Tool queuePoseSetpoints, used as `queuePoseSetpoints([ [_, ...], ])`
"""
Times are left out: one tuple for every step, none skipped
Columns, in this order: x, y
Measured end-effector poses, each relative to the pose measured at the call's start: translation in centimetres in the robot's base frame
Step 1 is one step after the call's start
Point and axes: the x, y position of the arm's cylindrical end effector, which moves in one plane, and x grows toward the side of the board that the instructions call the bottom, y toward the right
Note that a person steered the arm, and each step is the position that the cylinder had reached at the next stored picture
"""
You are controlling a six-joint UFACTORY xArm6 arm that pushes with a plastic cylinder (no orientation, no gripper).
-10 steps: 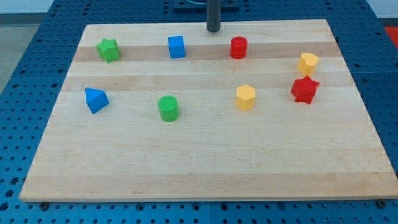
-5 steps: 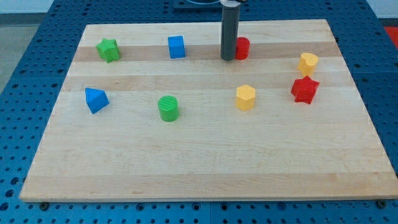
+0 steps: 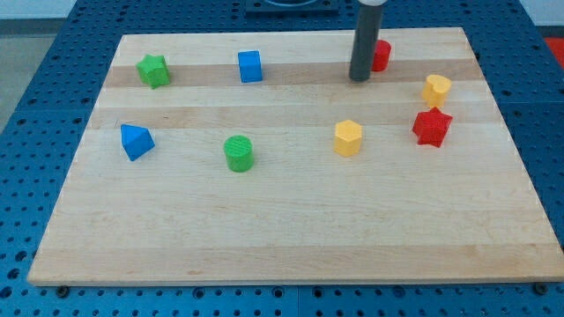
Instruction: Move the red circle above the yellow heart
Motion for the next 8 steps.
queuePoseSetpoints([
  [0.2, -0.7],
  [-3.6, -0.7],
  [-6.9, -0.7],
  [-6.9, -0.7],
  [-4.8, 2.5],
  [-3.5, 7.0],
  [-3.4, 9.8],
  [-3.4, 11.9],
])
